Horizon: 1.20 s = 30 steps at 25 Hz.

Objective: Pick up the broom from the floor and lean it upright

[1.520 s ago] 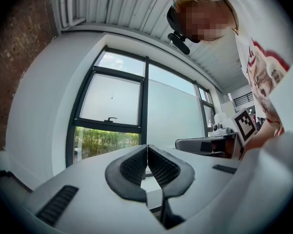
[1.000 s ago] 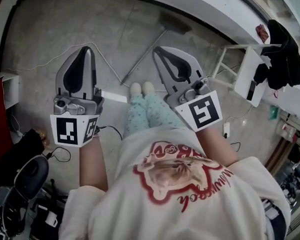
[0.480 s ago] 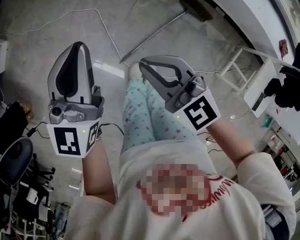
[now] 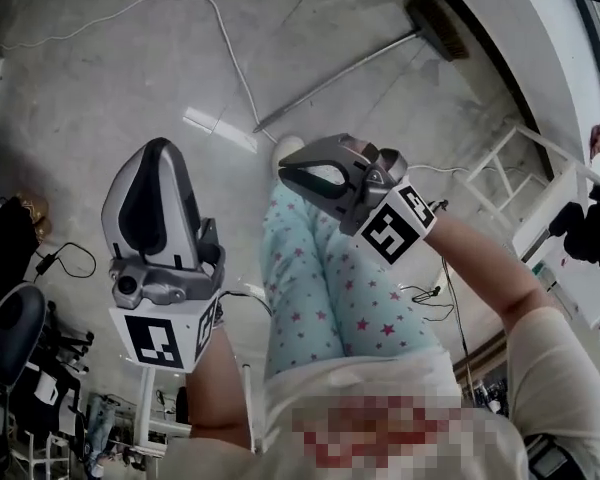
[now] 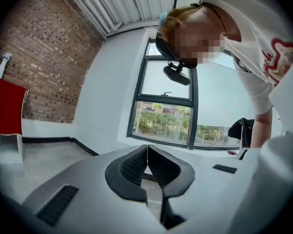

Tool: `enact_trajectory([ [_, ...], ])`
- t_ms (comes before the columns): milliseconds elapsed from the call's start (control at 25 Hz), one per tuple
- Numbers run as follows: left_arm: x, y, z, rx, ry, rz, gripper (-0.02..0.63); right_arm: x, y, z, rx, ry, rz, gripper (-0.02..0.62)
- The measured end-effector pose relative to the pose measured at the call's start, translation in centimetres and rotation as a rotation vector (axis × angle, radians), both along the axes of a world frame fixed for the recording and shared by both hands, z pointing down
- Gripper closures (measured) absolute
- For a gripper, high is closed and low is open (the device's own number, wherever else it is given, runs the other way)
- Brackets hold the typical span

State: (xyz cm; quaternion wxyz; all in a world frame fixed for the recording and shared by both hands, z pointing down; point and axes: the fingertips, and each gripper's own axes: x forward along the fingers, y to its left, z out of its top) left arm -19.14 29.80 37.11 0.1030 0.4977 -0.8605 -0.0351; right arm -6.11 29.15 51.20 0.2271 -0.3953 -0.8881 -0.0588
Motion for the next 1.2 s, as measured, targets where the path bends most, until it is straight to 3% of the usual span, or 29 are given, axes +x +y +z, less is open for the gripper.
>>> enact_trajectory([
  [120,0.0,1.0,3.5,-0.014,0.007,0.005,0.584,0.1,1.5,4.9,0.03,0.029,-0.086,0.553],
  [240,0.0,1.8,6.6,-0.005,0.034,-0.007,0.584,0.8,2.5,11.1,0.09,0.107,-0.14,0.458],
  [400,0.1,2.6,10.7,-0.017,0.052,-0.01,0.584,2.3,3.4,19.6,0.204,0.185,-0.192,0.442],
  [560,0.6,3.9,14.2,-0.041,0.042,-0.007,0.584,2.9,4.3,25.4,0.216,0.238,-0.2,0.431],
  [920,4.0,7.2,22.0,-0.091,0.049,0.025,0.584,3.6,5.2,36.8,0.312,0.26,-0.268,0.414],
  [1200,4.0,7.5,25.4,-0.082,0.05,-0.006,0.584,4.7,6.1,43.6,0.423,0.257,-0.38,0.405],
])
